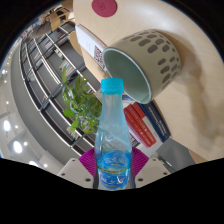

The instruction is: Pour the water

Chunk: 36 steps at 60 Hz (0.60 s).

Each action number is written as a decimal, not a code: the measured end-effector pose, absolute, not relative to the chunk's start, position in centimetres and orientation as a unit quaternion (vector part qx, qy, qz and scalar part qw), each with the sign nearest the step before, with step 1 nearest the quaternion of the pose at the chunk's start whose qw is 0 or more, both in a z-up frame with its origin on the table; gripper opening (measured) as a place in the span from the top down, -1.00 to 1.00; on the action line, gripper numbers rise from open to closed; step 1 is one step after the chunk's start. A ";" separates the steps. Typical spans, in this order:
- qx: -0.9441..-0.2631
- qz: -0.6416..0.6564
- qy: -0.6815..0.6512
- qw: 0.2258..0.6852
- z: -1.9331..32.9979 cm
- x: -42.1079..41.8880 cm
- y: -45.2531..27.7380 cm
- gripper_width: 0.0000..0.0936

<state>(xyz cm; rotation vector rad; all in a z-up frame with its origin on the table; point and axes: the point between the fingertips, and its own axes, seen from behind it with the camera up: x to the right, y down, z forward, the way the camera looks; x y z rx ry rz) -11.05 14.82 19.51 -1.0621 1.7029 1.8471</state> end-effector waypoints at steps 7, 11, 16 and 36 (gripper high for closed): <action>-0.442 0.645 0.572 0.247 20.4 -10.9 14.2 0.10; -0.498 0.611 0.525 0.320 22.0 -9.8 13.9 0.11; -0.584 0.540 0.440 0.418 24.3 -7.9 12.8 0.11; -0.741 0.183 0.096 0.639 27.8 3.0 13.1 0.03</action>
